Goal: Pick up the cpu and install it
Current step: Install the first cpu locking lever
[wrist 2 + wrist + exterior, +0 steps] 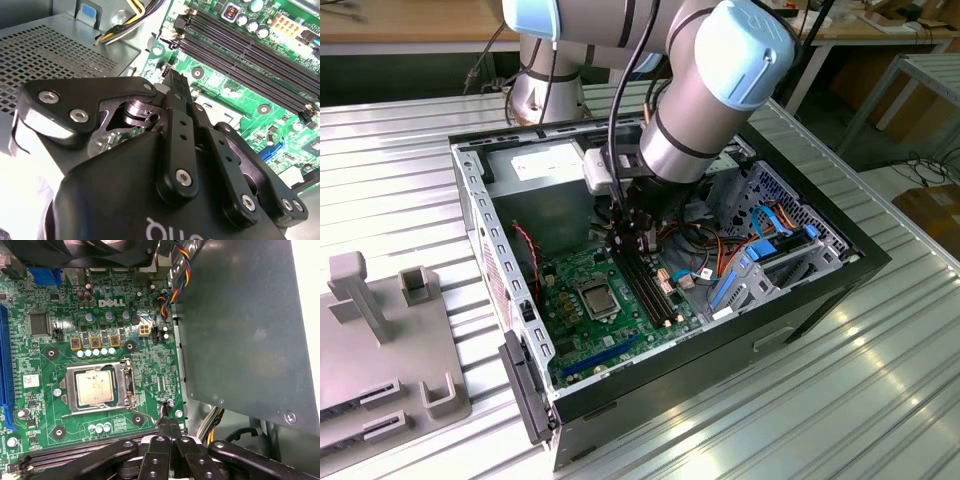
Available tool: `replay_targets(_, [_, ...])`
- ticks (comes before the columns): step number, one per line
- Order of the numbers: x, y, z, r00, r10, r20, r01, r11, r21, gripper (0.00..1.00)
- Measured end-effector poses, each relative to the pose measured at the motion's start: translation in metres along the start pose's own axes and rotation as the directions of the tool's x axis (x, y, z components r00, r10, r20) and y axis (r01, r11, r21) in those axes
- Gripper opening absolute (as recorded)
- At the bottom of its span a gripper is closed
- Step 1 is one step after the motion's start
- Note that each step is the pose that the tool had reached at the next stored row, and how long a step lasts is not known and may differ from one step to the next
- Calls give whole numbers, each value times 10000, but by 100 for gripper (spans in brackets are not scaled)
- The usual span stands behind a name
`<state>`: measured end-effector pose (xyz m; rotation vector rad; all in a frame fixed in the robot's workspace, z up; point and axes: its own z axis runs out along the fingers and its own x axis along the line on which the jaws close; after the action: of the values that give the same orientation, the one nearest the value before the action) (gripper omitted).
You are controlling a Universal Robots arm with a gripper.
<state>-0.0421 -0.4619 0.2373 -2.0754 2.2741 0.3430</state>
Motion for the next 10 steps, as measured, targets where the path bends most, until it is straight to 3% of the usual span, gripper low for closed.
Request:
replay_targets(8, [2,23,2,9998,-206,-28,206,9998,-38,11])
replay_targets(10, [30,21,-3,9997,-237,-32,237,9997,-44,11])
